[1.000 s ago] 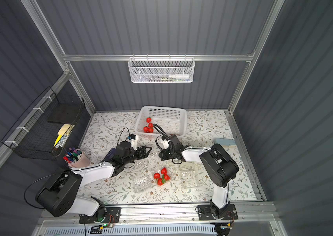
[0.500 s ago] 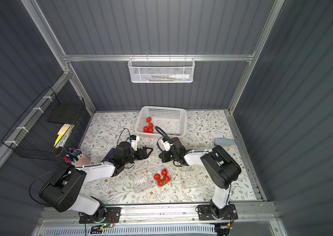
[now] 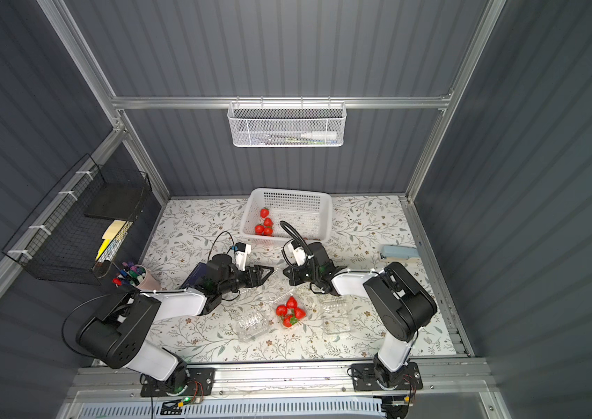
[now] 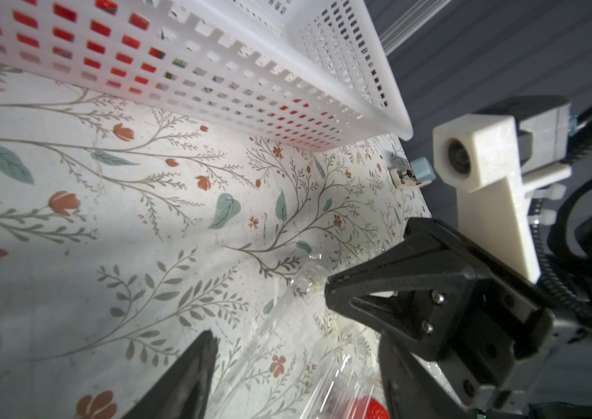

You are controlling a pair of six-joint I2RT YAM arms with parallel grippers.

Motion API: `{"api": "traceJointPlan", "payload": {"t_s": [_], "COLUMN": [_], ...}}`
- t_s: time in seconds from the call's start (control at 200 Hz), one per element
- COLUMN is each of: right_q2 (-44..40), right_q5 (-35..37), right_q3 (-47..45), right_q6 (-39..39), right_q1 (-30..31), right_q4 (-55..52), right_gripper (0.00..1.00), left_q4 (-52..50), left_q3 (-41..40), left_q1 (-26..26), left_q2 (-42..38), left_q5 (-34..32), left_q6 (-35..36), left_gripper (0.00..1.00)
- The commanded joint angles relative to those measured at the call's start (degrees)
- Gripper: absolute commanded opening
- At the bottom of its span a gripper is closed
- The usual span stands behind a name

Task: Pack strawberries into containers
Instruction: Close the packing box at the center of the board.

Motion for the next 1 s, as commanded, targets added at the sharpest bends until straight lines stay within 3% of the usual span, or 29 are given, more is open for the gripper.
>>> {"api": "traceJointPlan", "payload": {"t_s": [0.0, 0.58, 0.996], "right_q2": [-0.05, -0.36, 2.01], "right_q5": [-0.61, -2.45, -3.60], "right_q3": [-0.34, -1.22, -0.52], "right_q6": [-0.54, -0.47, 0.62], "right_q1": [-0.47, -1.85, -1.95], "right_q4": [2.38, 3.79, 5.18], "right_gripper": [0.00, 0.00, 0.00], "left_q4": [3.36, 0.79, 10.49], "left_q3": [-0.93, -1.08, -1.91], "left_q1": [0.51, 2.71, 2.69], "left_q2": [2.90, 3.13, 4.58], "left_q5": [3.56, 0.36, 5.44], "left_q6": [-0.44, 1.31, -3.57], "left_gripper": [0.70, 0.86, 0.82]}}
